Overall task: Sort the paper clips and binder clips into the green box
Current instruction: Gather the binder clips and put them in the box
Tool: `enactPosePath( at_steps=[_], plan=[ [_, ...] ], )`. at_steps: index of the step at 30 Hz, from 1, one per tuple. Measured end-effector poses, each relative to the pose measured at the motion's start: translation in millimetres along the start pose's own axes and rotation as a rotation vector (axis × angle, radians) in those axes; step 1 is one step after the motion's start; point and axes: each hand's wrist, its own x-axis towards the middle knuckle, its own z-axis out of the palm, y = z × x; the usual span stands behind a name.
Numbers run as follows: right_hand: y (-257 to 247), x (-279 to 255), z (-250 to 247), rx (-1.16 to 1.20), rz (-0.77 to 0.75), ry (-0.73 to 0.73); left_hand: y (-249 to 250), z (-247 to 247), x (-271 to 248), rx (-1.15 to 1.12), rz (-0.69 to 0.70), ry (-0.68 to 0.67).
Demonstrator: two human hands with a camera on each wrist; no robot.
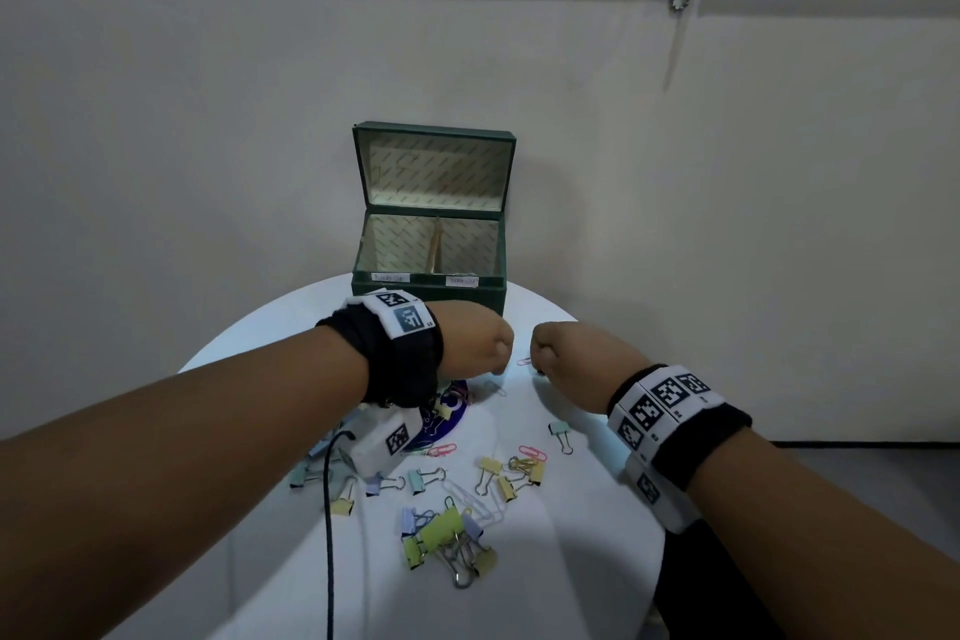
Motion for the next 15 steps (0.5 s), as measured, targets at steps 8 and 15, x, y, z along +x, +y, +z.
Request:
enactPosePath(
  at_steps=[8, 15],
  plan=[
    [1.2, 1.7, 4.9, -0.093, 0.062, -0.060, 9.6, 13.8, -9.6, 0.406, 0.133, 0.004],
    [0.6, 4.0, 5.8, -0.077, 0.026, -0.107, -16.2, -19.0, -8.5, 0.031, 0.048, 0.335]
  ],
)
